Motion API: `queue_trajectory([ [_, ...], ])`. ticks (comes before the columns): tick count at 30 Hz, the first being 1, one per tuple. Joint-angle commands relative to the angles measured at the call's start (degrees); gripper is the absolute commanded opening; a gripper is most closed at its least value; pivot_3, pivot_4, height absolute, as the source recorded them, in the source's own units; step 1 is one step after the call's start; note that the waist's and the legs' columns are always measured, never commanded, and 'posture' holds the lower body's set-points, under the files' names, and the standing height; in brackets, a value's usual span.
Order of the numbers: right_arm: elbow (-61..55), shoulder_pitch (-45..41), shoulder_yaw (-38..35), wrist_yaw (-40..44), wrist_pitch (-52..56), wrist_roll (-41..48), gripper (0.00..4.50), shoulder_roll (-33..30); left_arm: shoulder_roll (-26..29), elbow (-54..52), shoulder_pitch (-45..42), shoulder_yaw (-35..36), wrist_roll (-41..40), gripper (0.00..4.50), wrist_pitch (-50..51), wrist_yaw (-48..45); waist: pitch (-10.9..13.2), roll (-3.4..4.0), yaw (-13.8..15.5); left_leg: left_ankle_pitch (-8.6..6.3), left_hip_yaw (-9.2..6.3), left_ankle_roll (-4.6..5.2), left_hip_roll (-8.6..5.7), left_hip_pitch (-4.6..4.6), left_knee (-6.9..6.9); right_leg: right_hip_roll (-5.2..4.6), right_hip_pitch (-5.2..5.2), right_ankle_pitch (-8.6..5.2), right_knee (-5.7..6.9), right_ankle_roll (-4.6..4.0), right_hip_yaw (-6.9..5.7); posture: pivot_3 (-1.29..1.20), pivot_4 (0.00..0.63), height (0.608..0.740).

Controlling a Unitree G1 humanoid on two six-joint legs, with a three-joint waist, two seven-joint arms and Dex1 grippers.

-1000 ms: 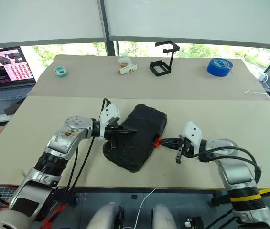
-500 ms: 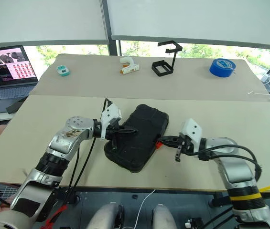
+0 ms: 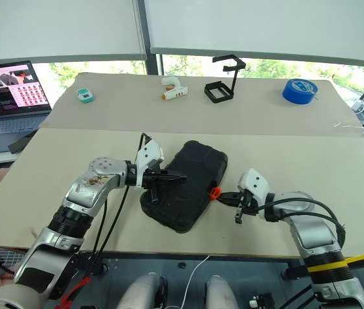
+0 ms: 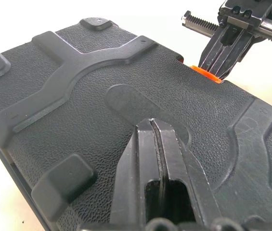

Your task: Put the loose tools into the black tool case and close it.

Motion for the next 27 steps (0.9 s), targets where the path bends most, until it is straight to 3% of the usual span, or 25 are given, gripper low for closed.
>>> queue_trajectory([
  [1, -3.14, -1.51, -2.54, 0.17, -1.50, 2.61, 0.00, 0.30, 0.12, 2.54, 2.83, -4.22, 2.21, 0.02, 2.60, -0.31, 0.00, 0.00, -0.07, 0.00, 0.00, 0.00, 0.00, 0.00, 0.00, 0.00, 0.00, 0.00, 0.01, 0.00, 0.00, 0.00, 0.150, 0.740],
  [14, -6.91, -1.21, -3.67, 0.64, 1.38, 4.64, 0.00, -0.28, 0.10, 2.40, 2.99, -4.68, 2.16, 0.02, 2.85, -0.56, 0.00, 0.00, -0.33, 0.00, -0.01, 0.00, 0.01, 0.00, 0.00, 0.00, -0.01, 0.00, 0.01, 0.00, 0.00, 0.00, 0.150, 0.740],
  [27, -4.48, -2.07, -0.16, -0.78, 2.87, 0.00, 0.00, -0.64, -0.02, 3.12, 2.62, -4.83, 2.40, 0.02, 2.68, -0.91, -0.01, 0.00, -0.37, 0.00, -0.01, 0.00, 0.00, 0.03, 0.00, -0.01, 0.01, 0.00, 0.01, 0.00, 0.01, 0.00, 0.150, 0.740],
])
